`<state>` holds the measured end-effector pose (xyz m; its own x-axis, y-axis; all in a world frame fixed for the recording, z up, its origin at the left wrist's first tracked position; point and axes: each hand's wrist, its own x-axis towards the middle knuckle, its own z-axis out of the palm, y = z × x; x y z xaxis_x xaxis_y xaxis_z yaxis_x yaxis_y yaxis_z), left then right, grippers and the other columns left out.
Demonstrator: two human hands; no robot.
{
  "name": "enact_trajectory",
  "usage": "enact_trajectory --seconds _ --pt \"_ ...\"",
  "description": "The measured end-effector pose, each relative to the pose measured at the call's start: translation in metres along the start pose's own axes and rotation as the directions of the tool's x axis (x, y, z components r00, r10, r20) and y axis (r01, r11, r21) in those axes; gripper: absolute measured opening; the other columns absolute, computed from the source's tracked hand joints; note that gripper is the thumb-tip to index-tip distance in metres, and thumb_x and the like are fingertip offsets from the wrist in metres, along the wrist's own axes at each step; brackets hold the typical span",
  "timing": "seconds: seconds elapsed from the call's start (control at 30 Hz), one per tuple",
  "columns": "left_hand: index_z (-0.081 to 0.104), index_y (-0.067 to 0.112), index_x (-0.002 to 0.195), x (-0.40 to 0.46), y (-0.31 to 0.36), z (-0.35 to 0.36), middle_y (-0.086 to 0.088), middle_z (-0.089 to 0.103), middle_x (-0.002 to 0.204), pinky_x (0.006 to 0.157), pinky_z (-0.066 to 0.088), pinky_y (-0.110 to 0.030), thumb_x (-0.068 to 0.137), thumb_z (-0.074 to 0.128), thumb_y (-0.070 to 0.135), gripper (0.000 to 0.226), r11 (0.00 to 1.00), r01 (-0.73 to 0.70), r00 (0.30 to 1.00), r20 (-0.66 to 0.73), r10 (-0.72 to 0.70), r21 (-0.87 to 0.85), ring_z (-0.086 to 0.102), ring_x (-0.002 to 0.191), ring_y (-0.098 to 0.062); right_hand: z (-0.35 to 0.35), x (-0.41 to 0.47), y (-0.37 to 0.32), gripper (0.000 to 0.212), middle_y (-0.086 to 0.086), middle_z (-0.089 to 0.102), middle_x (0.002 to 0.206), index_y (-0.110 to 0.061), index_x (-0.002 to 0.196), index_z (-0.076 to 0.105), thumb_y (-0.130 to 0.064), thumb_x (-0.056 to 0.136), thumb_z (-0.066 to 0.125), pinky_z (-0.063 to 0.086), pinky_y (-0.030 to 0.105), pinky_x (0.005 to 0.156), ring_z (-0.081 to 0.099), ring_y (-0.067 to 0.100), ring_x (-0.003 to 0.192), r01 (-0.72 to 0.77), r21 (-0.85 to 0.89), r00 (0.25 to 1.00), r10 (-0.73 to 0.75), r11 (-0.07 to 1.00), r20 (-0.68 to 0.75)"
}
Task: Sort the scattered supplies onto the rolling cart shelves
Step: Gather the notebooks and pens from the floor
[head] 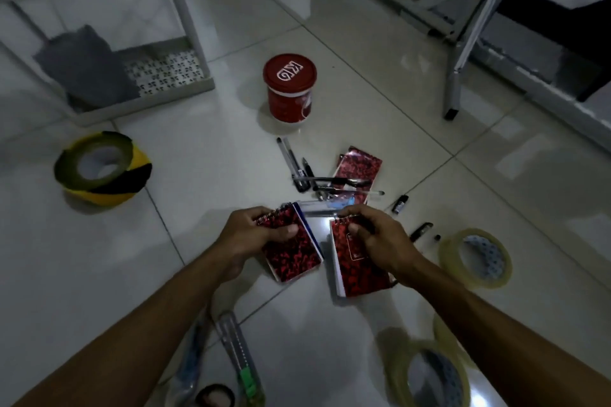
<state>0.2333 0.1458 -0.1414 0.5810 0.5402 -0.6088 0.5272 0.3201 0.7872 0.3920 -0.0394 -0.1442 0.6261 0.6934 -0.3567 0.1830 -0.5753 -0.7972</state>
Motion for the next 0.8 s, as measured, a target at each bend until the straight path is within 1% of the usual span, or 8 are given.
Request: enact_trajectory --seconds 0.07,0.13,0.23,0.3,0.37,0.53,0.73,0.8 --pt "0.071 0.005 0.096 0.001 0.012 -0.011 -0.012 0.075 0.094 0.078 0.057 -0.036 0.053 0.09 0.013 0.048 0.999 0.001 1.0 -0.018 -0.002 -0.054 0.07 0.088 -0.025 0.002 0.011 -0.021 0.03 -0.012 0.062 0.11 -0.036 0.11 0.066 -0.013 0.096 0.054 0.044 0.023 0.085 0.056 0.012 0.1 0.076 -0.052 0.996 -0.078 0.996 -0.031" --pt "0.071 0.006 0.093 0.005 0.032 -0.026 -0.008 0.075 0.089 0.071 0.059 -0.032 0.054 0.091 0.013 0.044 0.998 -0.027 0.998 -0.055 0.024 -0.057 0.071 0.081 -0.02 0.004 0.025 -0.048 0.03 -0.013 0.065 0.099 -0.034 0.111 0.067 -0.011 0.096 0.055 0.041 0.01 0.072 0.059 0.014 0.088 0.15 -0.086 0.987 -0.154 0.985 -0.036" --pt "0.071 0.006 0.092 0.014 0.068 -0.052 -0.006 0.075 0.086 0.06 0.055 -0.025 0.057 0.091 0.014 0.04 0.995 -0.074 0.993 -0.099 0.067 -0.068 0.07 0.075 -0.016 0.006 0.051 -0.097 0.024 -0.003 0.068 0.104 -0.03 0.118 0.064 -0.026 0.094 0.06 0.045 0.014 0.073 0.064 0.016 0.092 0.193 -0.133 0.98 -0.198 0.972 -0.024" --pt "0.072 0.004 0.093 0.015 0.093 -0.073 -0.006 0.075 0.088 0.06 0.054 -0.023 0.06 0.09 0.016 0.04 0.99 -0.11 0.987 -0.127 0.098 -0.091 0.07 0.076 -0.017 0.005 0.064 -0.13 0.05 -0.004 0.06 0.112 -0.033 0.12 0.058 -0.051 0.077 0.073 0.048 0.022 0.082 0.062 0.012 0.096 0.166 -0.125 0.986 -0.168 0.978 -0.007" --pt "0.073 0.006 0.093 0.01 0.116 -0.095 -0.005 0.076 0.09 0.064 0.055 -0.024 0.058 0.089 0.022 0.042 0.983 -0.136 0.981 -0.157 0.116 -0.12 0.071 0.08 -0.017 0.005 0.071 -0.16 0.073 -0.002 0.041 0.119 -0.038 0.118 0.05 -0.062 0.057 0.082 0.045 0.027 0.087 0.054 0.012 0.096 0.107 -0.15 0.994 -0.102 0.983 0.041" --pt "0.071 0.002 0.101 -0.032 0.174 -0.162 -0.012 0.075 0.097 0.087 0.056 -0.043 0.051 0.09 0.028 0.06 0.966 -0.16 0.971 -0.21 0.116 -0.205 0.071 0.092 -0.028 0.001 0.073 -0.247 0.061 -0.002 0.022 0.121 -0.039 0.117 0.053 -0.04 0.064 0.084 0.039 0.02 0.091 0.047 0.018 0.102 0.245 -0.265 0.969 -0.24 0.933 0.052" --pt "0.072 0.005 0.096 -0.088 0.248 -0.241 -0.008 0.076 0.091 0.078 0.058 -0.036 0.049 0.088 0.032 0.056 0.941 -0.282 0.918 -0.338 0.208 -0.186 0.072 0.087 -0.025 0.007 0.077 -0.37 0.075 -0.006 0.037 0.116 -0.048 0.13 0.043 -0.048 0.065 0.079 0.04 0.018 0.078 0.049 0.013 0.102 0.475 -0.356 0.876 -0.47 0.805 0.106" --pt "0.072 0.007 0.094 -0.101 0.27 -0.266 -0.007 0.076 0.089 0.071 0.058 -0.032 0.052 0.085 0.036 0.053 0.926 -0.337 0.88 -0.406 0.246 -0.169 0.073 0.084 -0.023 0.015 0.079 -0.413 0.073 -0.006 0.045 0.116 -0.046 0.128 0.042 -0.049 0.065 0.079 0.047 0.026 0.083 0.052 0.013 0.101 0.531 -0.327 0.839 -0.539 0.782 0.074"
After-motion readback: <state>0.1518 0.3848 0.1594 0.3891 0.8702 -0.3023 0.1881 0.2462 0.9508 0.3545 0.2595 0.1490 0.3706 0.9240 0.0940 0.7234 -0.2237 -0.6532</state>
